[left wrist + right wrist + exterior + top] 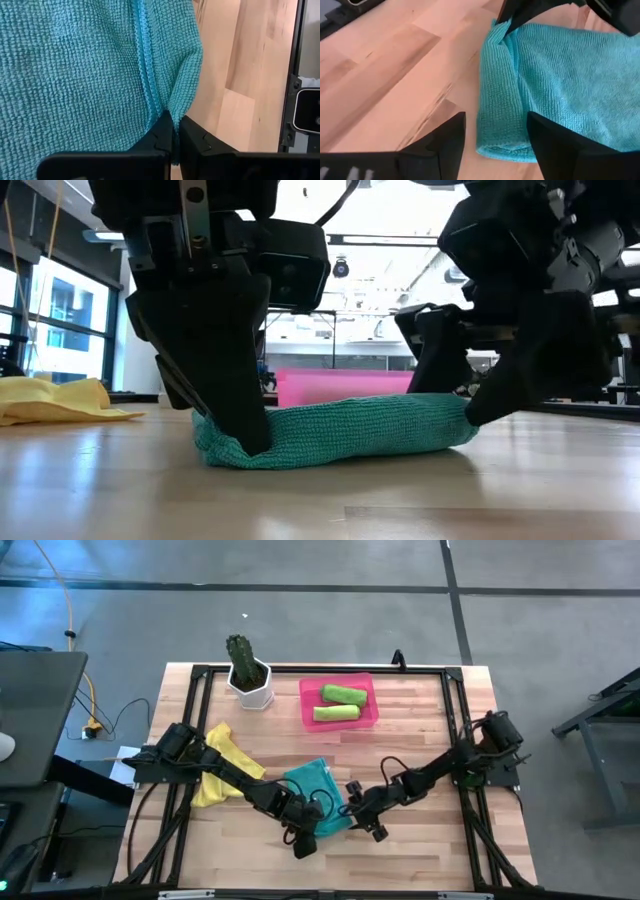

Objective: Roll microfiber towels into tight, uniform cylinder then place into a basket
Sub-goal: Roll the blue microfiber cloth

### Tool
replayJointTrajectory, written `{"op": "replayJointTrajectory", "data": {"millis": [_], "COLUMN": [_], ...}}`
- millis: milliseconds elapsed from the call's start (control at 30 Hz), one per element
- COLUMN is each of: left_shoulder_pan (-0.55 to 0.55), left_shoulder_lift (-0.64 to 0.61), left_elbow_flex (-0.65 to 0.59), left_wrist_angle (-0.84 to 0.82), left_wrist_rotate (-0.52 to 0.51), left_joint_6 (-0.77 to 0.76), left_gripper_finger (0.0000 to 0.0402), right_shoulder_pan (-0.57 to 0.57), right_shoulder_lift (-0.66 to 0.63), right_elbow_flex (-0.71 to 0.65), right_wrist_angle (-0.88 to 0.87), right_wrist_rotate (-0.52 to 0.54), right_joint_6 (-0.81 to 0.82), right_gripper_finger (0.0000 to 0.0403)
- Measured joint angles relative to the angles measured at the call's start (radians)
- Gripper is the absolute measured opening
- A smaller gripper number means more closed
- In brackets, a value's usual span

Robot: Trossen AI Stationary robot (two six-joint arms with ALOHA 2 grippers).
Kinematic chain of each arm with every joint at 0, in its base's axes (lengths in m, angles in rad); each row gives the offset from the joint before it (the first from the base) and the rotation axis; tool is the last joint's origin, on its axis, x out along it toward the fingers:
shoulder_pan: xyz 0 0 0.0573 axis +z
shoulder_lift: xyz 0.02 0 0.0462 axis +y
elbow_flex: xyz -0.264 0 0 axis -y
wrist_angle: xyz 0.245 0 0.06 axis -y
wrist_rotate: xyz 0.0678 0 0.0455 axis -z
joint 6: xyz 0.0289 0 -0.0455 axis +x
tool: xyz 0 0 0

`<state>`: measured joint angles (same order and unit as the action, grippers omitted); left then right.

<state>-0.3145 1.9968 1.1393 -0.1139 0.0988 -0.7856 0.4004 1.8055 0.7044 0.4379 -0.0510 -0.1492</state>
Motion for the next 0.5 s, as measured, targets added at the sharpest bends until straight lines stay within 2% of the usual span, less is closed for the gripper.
{"op": "replayJointTrajectory", "data": {"millis": [167,300,400,500], "left_shoulder_pan": [0.001,0.0,0.0,0.0], "left_shoulder_lift": [0.0,0.0,0.0,0.0], "left_elbow_flex": [0.0,0.0,0.0,0.0], "left_wrist_angle": [0.002,0.003,0.003,0.003], "left_wrist_rotate": [0.021,0.026,0.028,0.028], "left_joint_6": [0.002,0.003,0.003,0.003], "left_gripper_finger": [0.0001,0.0001,0.0001,0.0001], "right_shoulder_pan": [0.001,0.006,0.014,0.026], "right_shoulder_lift": [0.009,0.009,0.009,0.009], "right_elbow_flex": [0.001,0.001,0.001,0.001], "right_wrist_angle": [0.002,0.002,0.002,0.001], "right_wrist_rotate": [0.027,0.069,0.078,0.078], "right_joint_6": [-0.093,-0.095,-0.095,-0.095], "right_gripper_finger": [0.021,0.0209,0.0193,0.0161]}}
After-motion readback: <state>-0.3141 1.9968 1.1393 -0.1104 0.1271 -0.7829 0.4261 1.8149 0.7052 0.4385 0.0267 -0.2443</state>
